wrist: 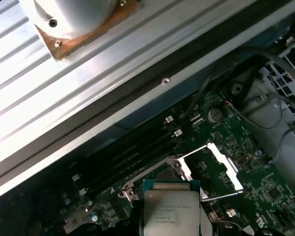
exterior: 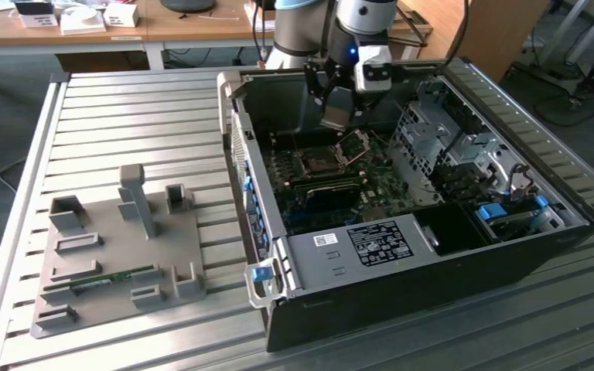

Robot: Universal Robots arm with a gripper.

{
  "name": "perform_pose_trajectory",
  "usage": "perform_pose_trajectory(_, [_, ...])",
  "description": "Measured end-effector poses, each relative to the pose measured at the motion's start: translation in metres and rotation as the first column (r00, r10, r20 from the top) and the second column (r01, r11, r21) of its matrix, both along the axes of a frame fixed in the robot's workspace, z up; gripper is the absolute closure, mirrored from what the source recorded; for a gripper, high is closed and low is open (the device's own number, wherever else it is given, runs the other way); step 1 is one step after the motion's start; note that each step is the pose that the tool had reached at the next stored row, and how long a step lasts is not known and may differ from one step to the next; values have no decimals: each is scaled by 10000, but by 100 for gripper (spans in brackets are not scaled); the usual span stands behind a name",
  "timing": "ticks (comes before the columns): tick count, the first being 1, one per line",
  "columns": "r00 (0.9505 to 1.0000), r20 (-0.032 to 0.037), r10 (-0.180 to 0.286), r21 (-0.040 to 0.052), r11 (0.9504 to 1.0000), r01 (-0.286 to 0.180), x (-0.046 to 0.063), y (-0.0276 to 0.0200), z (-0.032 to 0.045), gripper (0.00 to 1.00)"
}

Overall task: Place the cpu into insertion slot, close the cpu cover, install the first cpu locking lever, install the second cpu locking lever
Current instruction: 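Place the cpu into insertion slot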

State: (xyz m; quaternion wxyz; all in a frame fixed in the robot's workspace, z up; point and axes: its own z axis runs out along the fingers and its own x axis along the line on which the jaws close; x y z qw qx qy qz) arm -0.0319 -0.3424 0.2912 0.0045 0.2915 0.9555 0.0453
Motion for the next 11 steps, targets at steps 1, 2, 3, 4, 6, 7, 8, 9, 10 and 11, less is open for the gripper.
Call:
perform_pose_trajectory(1, [9998,0,-179,0,9998,179,0,0,-10,46])
perform_pose_trajectory(2, [9994,0,-359,1,9994,359,0,0,-21,46])
perform_pose_trajectory(3, [9986,0,-538,0,9986,538,0,0,-31,46])
perform_pose_trajectory(4, [9974,0,-723,1,9974,723,0,0,-41,46])
perform_pose_trajectory(6, [9940,0,-1092,0,9940,1092,0,0,-64,46])
perform_pose_trajectory(7, [9919,0,-1271,0,9919,1271,0,0,-75,46])
perform_pose_trajectory(8, [9895,0,-1448,0,9895,1448,0,0,-87,46])
perform_pose_trajectory(9, [9867,0,-1626,-1,9867,1626,0,0,-99,46])
perform_pose_trajectory(10, [9779,1,-2091,-3,9779,2091,0,0,-135,46])
perform_pose_trajectory(11, [9742,1,-2257,-4,9742,2257,0,0,-147,46])
